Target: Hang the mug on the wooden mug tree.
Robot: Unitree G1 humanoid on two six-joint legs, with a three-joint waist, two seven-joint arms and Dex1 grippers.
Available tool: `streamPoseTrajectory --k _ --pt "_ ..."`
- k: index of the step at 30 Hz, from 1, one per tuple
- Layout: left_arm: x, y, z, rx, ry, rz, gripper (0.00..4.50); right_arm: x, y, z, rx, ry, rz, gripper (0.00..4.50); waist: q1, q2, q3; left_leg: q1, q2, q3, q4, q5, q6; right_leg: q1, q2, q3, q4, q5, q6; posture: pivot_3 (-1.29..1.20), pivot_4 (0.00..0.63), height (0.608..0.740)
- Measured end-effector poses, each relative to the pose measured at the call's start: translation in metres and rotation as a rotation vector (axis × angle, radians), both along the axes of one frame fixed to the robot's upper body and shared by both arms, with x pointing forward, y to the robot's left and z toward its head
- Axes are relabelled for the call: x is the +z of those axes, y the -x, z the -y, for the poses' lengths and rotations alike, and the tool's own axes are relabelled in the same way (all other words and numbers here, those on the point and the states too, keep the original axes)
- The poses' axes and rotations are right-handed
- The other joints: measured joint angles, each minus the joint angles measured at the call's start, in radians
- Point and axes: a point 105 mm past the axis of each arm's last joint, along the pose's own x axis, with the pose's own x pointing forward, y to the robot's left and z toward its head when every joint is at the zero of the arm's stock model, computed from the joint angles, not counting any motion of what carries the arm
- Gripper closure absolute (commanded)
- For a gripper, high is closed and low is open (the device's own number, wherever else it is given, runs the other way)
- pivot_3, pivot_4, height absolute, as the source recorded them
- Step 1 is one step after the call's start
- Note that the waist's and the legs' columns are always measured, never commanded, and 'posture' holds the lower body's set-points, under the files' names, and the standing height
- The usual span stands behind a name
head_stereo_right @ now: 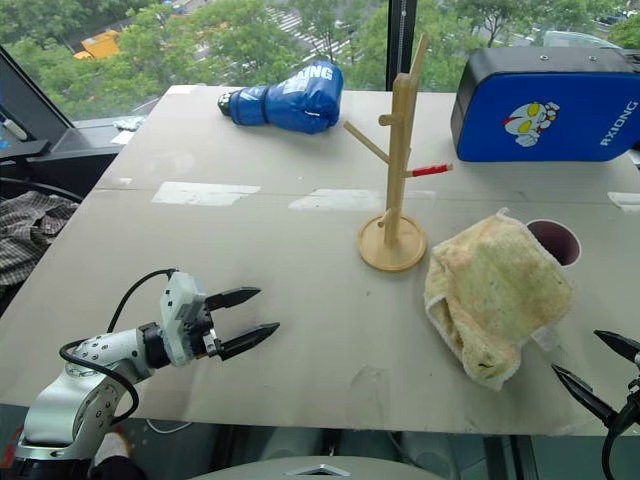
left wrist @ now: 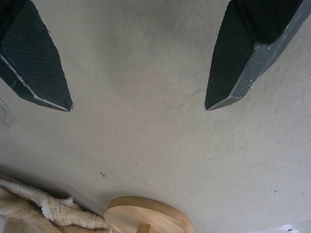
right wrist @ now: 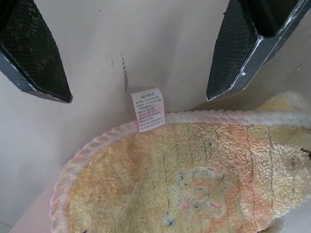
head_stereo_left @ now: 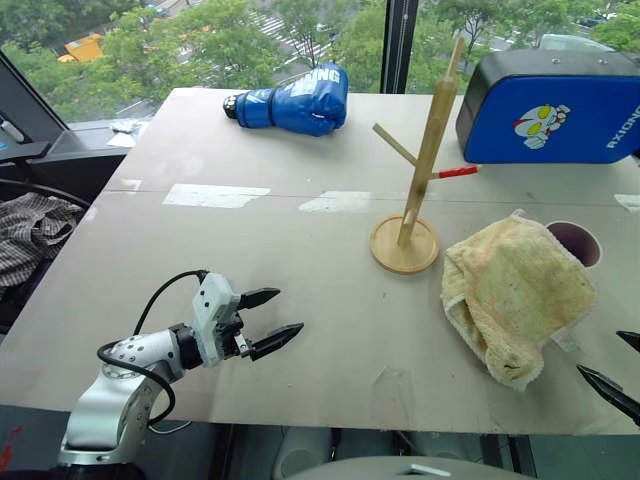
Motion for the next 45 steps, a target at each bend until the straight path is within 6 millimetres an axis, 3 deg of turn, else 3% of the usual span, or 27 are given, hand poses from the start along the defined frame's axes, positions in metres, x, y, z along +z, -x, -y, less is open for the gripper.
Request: streamPoseTrajectory --k 3,7,13,19,23,26,29,30,31,37,38,42,45 --pt "0.005 -0.004 0.002 -0.007 0.020 0.018 0.05 0.005 -0.007 -0.003 -0.009 0.003 0.029 0.00 0.000 0.000 0.000 0.000 0.000 0.000 0.000 0.000 0.000 0.000 0.000 0.000 0.000 0.000 0.000 0.00 0.150 0.740" --pt "0.038 -0.012 0.018 -0.124 0.079 0.136 0.05 0.040 -0.027 -0.044 0.101 0.046 0.135 0.00 -0.001 0.002 -0.001 0.001 0.000 0.000 0.000 0.000 0.000 0.000 0.001 0.000 0.001 0.000 0.000 0.00 0.150 0.740" --pt "0.050 0.002 0.025 -0.273 0.068 0.158 0.05 0.052 -0.048 -0.075 0.145 -0.004 0.136 0.00 -0.003 0.000 0.000 -0.001 0.000 0.000 0.000 0.003 -0.004 0.000 0.002 0.000 -0.002 0.000 0.001 0.00 0.150 0.740" --pt "0.052 0.013 0.035 -0.332 0.055 0.168 0.05 0.027 -0.077 -0.106 0.185 -0.003 0.100 0.00 0.000 -0.001 0.001 -0.001 -0.001 -0.001 0.000 0.002 -0.004 0.000 0.003 -0.001 -0.002 0.000 0.001 0.00 0.150 0.740" --pt "0.055 0.016 0.037 -0.324 0.048 0.179 0.05 -0.007 -0.090 -0.108 0.138 0.067 0.033 0.00 -0.001 -0.001 0.001 -0.001 -0.001 -0.001 0.000 0.003 -0.004 0.000 0.003 0.000 -0.003 0.000 0.001 0.00 0.150 0.740" --pt "0.057 0.015 0.038 -0.304 0.039 0.189 0.05 -0.015 -0.102 -0.104 0.096 0.091 0.024 0.00 -0.004 -0.001 0.001 0.000 -0.001 -0.001 0.000 0.003 -0.004 0.000 0.003 0.000 -0.002 0.000 0.001 0.00 0.150 0.740" --pt "0.060 0.016 0.041 -0.296 0.032 0.207 0.00 -0.018 -0.106 -0.105 0.098 0.093 0.011 0.74 -0.005 -0.002 0.001 0.000 -0.001 -0.001 0.000 0.002 -0.004 0.000 0.004 0.001 -0.001 0.000 0.001 0.00 0.150 0.740" --pt "0.062 0.017 0.044 -0.291 0.028 0.214 0.00 -0.020 -0.108 -0.108 0.112 0.083 -0.002 1.33 -0.005 -0.002 0.001 0.000 -0.001 -0.001 0.000 0.002 -0.004 0.000 0.004 0.001 -0.001 0.000 0.001 0.00 0.150 0.740" --pt "0.063 0.017 0.044 -0.290 0.027 0.216 0.00 -0.021 -0.107 -0.109 0.122 0.079 -0.007 1.56 -0.004 -0.002 0.001 0.000 -0.001 -0.001 0.000 0.002 -0.004 0.000 0.004 0.001 -0.001 0.000 0.001 0.00 0.150 0.740" --pt "0.060 0.017 0.044 -0.267 0.026 0.206 0.00 -0.020 -0.105 -0.115 0.161 0.032 -0.039 4.28 -0.004 -0.002 0.001 0.000 -0.001 -0.001 0.000 0.001 -0.002 0.000 0.004 0.001 -0.001 0.001 0.001 0.00 0.150 0.740" --pt "0.060 0.017 0.044 -0.268 0.026 0.205 0.00 -0.020 -0.105 -0.116 0.165 0.023 -0.045 4.46 -0.004 -0.002 0.001 0.000 -0.001 -0.001 0.000 0.001 -0.002 0.000 0.004 0.001 -0.001 0.001 0.001 0.00 0.150 0.740" --pt "0.059 0.017 0.044 -0.271 0.028 0.203 0.00 -0.015 -0.104 -0.117 0.177 -0.020 -0.046 4.46 -0.004 -0.002 0.001 0.000 -0.001 -0.001 0.000 0.001 -0.002 0.000 0.004 0.001 -0.001 0.001 0.001 0.00 0.150 0.740" --pt "0.058 0.016 0.044 -0.274 0.033 0.194 0.00 0.007 -0.093 -0.130 0.260 -0.123 -0.012 4.46 -0.002 -0.001 0.001 -0.001 0.000 -0.002 0.000 0.001 -0.002 0.000 0.004 0.000 -0.001 0.001 0.001 0.00 0.150 0.740"
